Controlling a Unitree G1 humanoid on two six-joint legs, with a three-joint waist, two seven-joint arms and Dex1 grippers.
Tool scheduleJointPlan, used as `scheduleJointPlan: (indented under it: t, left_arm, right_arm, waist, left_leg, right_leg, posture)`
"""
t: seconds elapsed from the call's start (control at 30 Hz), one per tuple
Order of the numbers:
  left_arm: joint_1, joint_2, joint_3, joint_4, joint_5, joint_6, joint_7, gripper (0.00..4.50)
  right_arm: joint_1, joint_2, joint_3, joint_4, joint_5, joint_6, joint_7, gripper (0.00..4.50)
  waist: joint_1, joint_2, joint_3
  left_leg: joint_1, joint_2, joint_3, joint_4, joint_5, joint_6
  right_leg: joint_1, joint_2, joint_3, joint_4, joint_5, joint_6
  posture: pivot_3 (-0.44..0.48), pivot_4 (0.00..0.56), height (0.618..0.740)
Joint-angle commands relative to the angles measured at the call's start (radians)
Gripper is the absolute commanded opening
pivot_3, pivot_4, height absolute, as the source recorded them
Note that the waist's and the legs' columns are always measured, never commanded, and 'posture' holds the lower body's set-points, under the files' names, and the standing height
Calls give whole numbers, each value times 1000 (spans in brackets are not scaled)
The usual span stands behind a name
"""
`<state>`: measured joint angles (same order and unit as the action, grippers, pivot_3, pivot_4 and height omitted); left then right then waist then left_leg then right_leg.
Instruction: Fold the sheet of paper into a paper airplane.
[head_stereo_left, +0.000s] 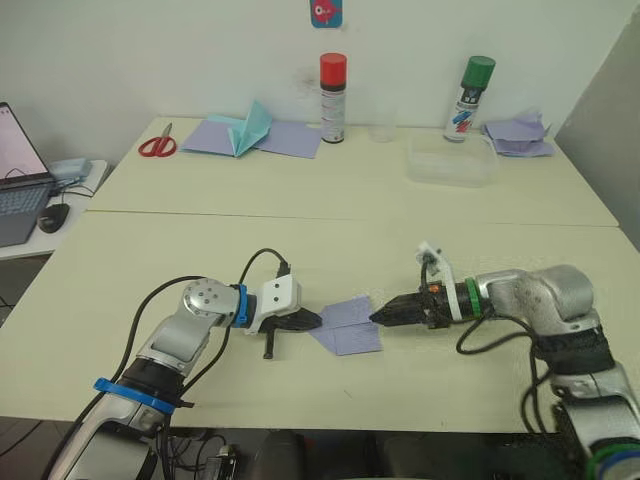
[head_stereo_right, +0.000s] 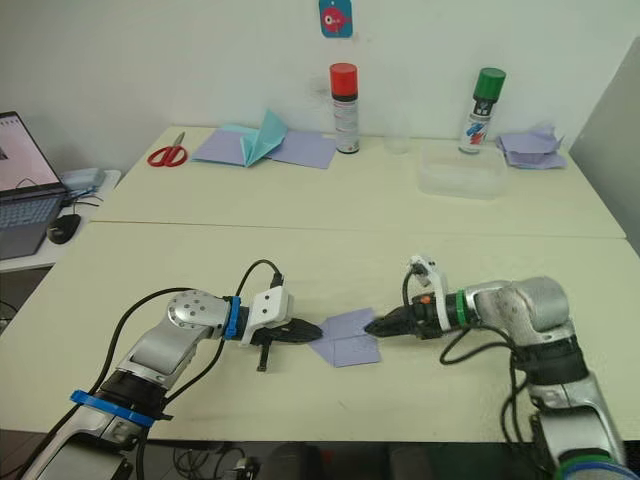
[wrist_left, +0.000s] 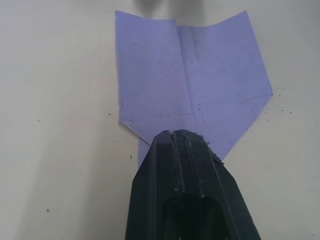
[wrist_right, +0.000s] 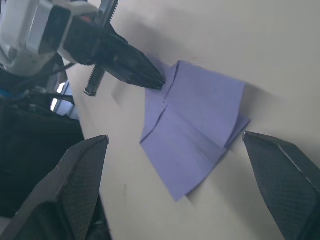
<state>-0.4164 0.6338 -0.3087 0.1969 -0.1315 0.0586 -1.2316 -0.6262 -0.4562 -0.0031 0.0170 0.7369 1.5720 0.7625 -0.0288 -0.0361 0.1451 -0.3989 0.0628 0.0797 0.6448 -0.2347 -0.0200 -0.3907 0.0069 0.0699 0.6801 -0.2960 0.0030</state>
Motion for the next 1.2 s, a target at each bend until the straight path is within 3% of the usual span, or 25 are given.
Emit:
scheduleJointPlan:
  t: [0.03,0.37,0.67,0.83,1.03,1.2]
  left_arm:
    - [10,11,-13,37,48,21,12,0]
    - [-1,5,-18,45,57,18,16,0]
    - [9,8,-12,43,57,13,20,0]
    - [14,11,-10,39,56,13,21,0]
    - [20,11,-9,29,55,18,21,0]
    - [16,9,-15,26,63,19,18,0]
  right_arm:
    - [-32,47,-54,104,127,42,-173,4482]
    - [-72,115,-77,308,389,42,-547,4482]
    - [-91,-34,-4,339,584,42,-633,4482]
    - [-89,-60,28,352,661,42,-670,4482]
    - [-76,-15,26,373,722,42,-738,4482]
    - [-55,103,-27,393,707,42,-810,4482]
  waist:
    - [-1,0,0]
    - [-7,0,0]
    - [-6,0,0]
    - [-6,0,0]
    - [-7,0,0]
    - [-12,0,0]
  left_leg:
    - [0,0,0,0,0,0]
    - [1,1,1,0,0,0]
    - [-2,0,0,-1,0,0]
    - [-2,0,0,-2,0,0]
    - [-2,0,0,-3,0,0]
    - [-1,1,0,-3,0,0]
  right_leg:
    - [0,0,0,0,0,0]
    - [1,2,1,-1,-2,7]
    - [0,1,1,-4,-2,7]
    - [0,1,1,-4,-2,7]
    - [0,1,1,-5,-2,7]
    - [0,2,1,-5,-2,7]
  posture:
    - [0,150,740]
    - [0,150,740]
    - [0,150,740]
    - [0,150,740]
    - [0,150,740]
    - [0,150,740]
